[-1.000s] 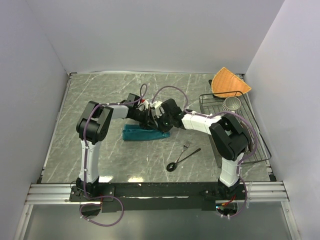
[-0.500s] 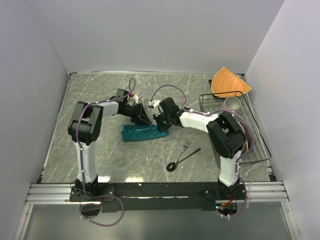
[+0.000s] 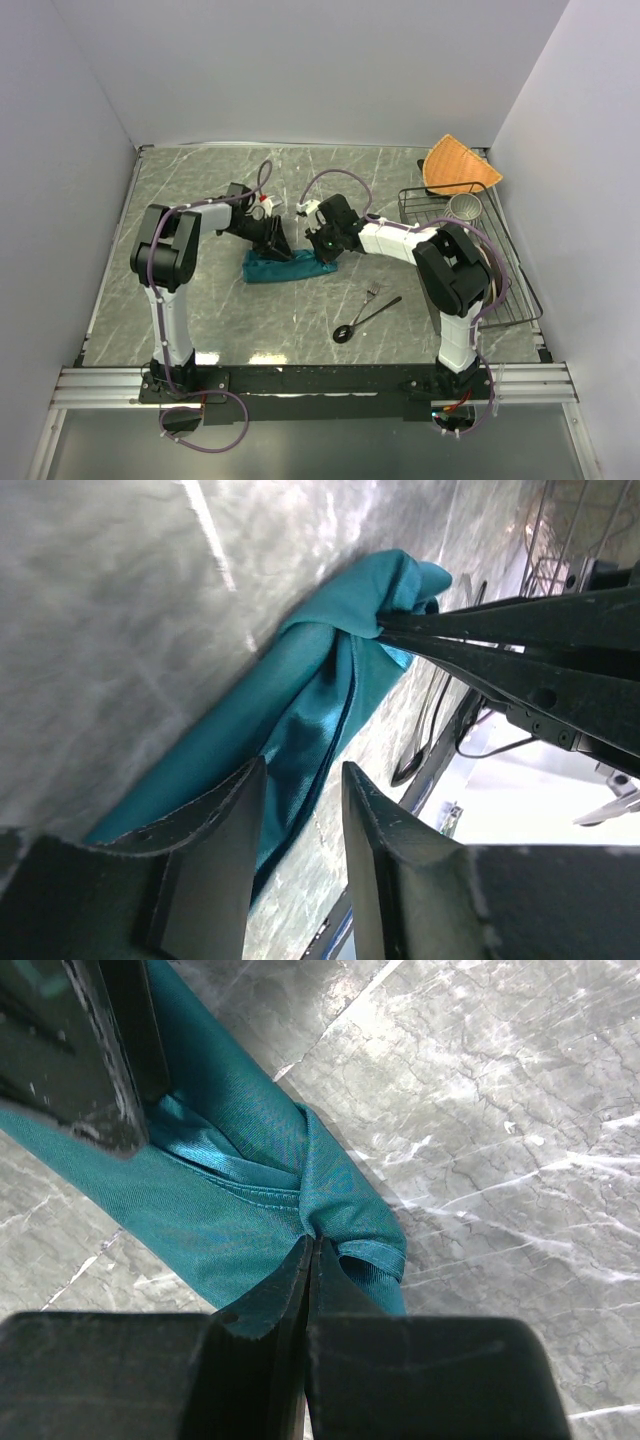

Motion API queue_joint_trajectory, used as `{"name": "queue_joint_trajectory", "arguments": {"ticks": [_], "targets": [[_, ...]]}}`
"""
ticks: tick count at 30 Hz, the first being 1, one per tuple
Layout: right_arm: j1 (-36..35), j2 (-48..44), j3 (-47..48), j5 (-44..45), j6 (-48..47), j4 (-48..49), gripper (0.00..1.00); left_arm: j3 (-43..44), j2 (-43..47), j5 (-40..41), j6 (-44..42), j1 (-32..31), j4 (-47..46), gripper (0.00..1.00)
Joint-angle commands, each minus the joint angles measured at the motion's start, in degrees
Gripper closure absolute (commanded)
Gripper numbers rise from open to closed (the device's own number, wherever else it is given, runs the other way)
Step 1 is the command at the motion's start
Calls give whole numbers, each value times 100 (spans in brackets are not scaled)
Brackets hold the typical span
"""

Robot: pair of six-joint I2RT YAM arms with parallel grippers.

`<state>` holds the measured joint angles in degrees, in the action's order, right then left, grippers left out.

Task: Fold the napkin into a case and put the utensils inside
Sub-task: Insert the top corner of the smaller rectangle folded napkin into the folded napkin.

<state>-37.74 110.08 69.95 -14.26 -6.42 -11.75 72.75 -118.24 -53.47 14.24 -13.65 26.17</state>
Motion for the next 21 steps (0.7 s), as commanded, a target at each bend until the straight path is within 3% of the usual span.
{"name": "queue_joint_trajectory", "arguments": {"ticks": [1, 4, 7, 9, 16, 21], "targets": [[-14, 207, 115, 29, -123, -372, 100, 125, 187, -225, -229, -269, 28, 60], [-6, 163, 115, 2, -158, -355, 100, 222, 178, -155, -194, -340, -42, 73], [-14, 66, 106, -15, -211, -293, 100, 423, 178, -15, -185, -349, -42, 93], [-6, 13, 133, -6, -237, -293, 100, 529, 178, 65, -246, -358, 10, 98], [-6, -66, 203, 2, -404, -275, 100, 916, -103, 381, -545, -366, 353, 99], [-6, -101, 238, 64, -396, -275, 99, 793, -349, 610, -808, -340, 441, 93]]}}
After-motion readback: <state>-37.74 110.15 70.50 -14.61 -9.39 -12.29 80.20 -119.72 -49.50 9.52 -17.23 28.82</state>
